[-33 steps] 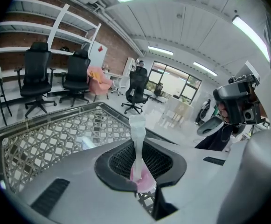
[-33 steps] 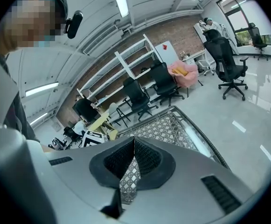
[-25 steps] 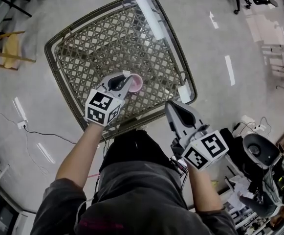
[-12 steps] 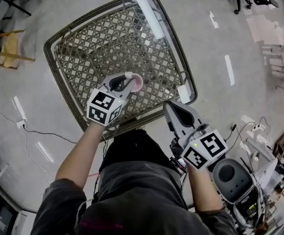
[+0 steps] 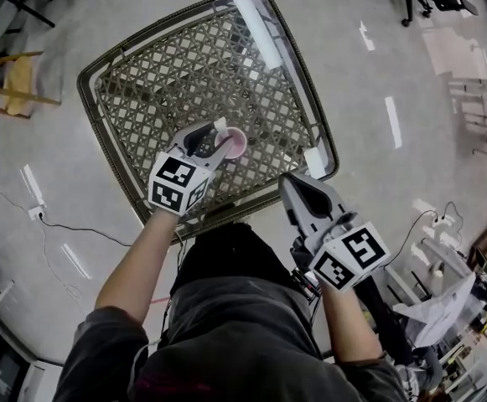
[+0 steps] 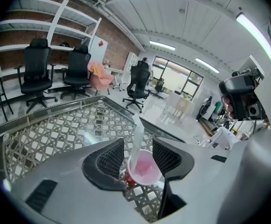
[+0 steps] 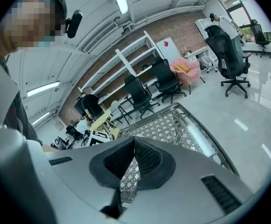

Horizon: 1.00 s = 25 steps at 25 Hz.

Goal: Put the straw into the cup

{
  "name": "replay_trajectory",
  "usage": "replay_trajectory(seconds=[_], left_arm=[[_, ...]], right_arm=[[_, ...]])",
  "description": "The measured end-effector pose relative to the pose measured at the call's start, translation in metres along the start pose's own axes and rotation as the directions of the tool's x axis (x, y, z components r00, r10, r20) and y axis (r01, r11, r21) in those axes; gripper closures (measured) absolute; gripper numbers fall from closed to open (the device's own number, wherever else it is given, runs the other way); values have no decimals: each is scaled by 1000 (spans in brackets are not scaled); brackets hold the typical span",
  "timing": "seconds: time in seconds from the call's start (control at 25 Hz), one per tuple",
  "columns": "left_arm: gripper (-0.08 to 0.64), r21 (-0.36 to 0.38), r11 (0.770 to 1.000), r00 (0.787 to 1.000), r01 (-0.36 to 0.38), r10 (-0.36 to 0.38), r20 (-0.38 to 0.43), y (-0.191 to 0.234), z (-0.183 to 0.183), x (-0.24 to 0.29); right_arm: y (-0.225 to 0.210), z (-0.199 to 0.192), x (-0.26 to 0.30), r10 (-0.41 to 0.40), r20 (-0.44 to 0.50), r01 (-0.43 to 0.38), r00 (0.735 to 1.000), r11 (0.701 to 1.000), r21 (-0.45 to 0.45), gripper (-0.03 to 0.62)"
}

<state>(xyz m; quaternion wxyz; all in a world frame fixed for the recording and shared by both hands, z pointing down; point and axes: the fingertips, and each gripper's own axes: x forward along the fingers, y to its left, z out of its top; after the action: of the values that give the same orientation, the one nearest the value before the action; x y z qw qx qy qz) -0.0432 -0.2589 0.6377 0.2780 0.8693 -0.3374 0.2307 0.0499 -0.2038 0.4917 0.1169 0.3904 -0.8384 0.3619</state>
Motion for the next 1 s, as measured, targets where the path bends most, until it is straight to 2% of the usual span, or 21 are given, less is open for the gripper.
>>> replay_trajectory(seconds=[0.76, 0.92, 1.0], left_arm=[[367, 20, 999, 997, -44, 42, 71, -20, 37, -50], [414, 35, 998, 996, -51, 48, 79, -28, 45, -63], [463, 43, 997, 995, -59, 56, 85, -33, 47, -69]], right_arm=[[31, 29, -15, 37, 78, -33, 996, 998, -54, 578], [37, 37, -19, 43, 96, -36, 994, 997, -71, 578], [40, 40, -20, 46, 102, -38, 994, 996, -78, 578]])
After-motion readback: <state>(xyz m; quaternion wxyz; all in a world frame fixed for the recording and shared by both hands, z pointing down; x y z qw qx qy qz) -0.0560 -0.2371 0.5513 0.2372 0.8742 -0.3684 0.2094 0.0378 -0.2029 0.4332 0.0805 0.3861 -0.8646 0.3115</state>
